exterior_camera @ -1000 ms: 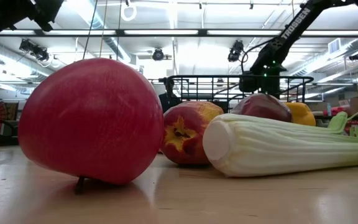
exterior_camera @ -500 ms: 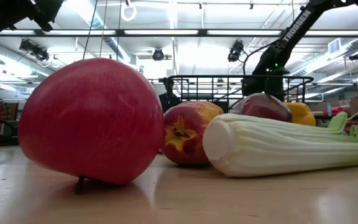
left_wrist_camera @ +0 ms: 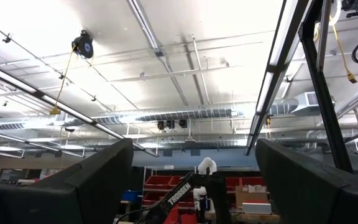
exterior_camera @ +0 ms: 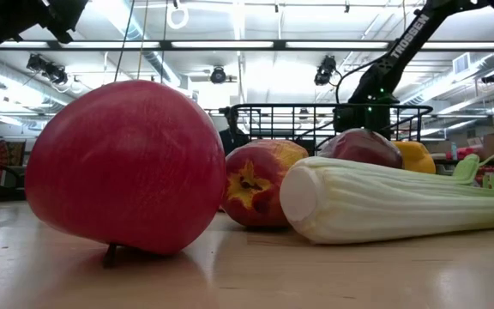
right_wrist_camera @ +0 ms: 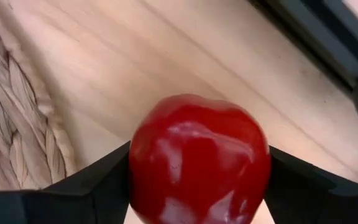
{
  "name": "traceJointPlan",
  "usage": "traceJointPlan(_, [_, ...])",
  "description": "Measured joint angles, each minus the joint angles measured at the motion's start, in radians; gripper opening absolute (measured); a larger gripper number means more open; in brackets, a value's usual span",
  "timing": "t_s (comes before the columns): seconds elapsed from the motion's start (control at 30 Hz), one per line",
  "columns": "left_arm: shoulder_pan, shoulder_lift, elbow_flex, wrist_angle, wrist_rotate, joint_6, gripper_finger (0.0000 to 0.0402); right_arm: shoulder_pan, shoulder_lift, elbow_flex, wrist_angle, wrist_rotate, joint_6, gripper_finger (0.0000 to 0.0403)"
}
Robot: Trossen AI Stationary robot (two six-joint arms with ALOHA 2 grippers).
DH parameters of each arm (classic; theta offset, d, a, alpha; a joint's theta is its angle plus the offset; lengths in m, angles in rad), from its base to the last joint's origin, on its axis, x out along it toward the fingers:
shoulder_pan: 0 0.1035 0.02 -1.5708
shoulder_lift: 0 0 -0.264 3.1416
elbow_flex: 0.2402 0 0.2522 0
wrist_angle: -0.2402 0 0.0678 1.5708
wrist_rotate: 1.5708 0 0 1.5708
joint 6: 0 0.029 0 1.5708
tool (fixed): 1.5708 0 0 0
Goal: Build produce basket
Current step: Put the red apple into the black wire basket
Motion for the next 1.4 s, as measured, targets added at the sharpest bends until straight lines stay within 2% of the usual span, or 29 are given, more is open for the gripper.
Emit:
traceJointPlan(0.2, [0.000, 0.000, 0.000, 0.000, 0.000, 0.000, 0.0348, 0.000, -0.023, 0.098, -0.070, 0.004, 0.000, 0.0302])
traceJointPlan(0.4, [0.000, 0.000, 0.000, 0.000, 0.000, 0.000, 0.0348, 0.000, -0.055, 0.262, -0.169, -0.019, 0.000, 0.0299])
traceJointPlan(0.57, [0.000, 0.000, 0.000, 0.000, 0.000, 0.000, 0.0348, 0.038, -0.084, 0.430, -0.263, -0.179, 0.017, 0.0304])
traceJointPlan(0.67, [0.000, 0.000, 0.000, 0.000, 0.000, 0.000, 0.0348, 0.070, -0.117, 0.507, -0.286, -0.344, 0.058, 0.0305])
traceJointPlan(0.77, [0.000, 0.000, 0.000, 0.000, 0.000, 0.000, 0.0348, 0.121, -0.160, 0.524, -0.301, -0.513, 0.060, 0.0305])
traceJointPlan(0.83, [0.000, 0.000, 0.000, 0.000, 0.000, 0.000, 0.0348, 0.178, -0.193, 0.518, -0.310, -0.543, 0.053, 0.0305])
traceJointPlan(1.0, [0.000, 0.000, 0.000, 0.000, 0.000, 0.000, 0.0348, 0.387, -0.240, 0.494, -0.317, -0.483, 0.048, 0.0305])
traceJointPlan(1.17, [0.000, 0.000, 0.000, 0.000, 0.000, 0.005, 0.0348, 0.624, -0.237, 0.494, -0.313, -0.334, -0.026, 0.0305])
traceJointPlan(1.27, [0.000, 0.000, 0.000, 0.000, 0.000, 0.005, 0.0348, 0.737, -0.217, 0.493, -0.319, -0.227, -0.124, 0.0305])
traceJointPlan(1.4, [0.000, 0.000, 0.000, -0.002, 0.000, 0.006, 0.0348, 0.842, -0.183, 0.493, -0.329, -0.099, -0.340, 0.0305])
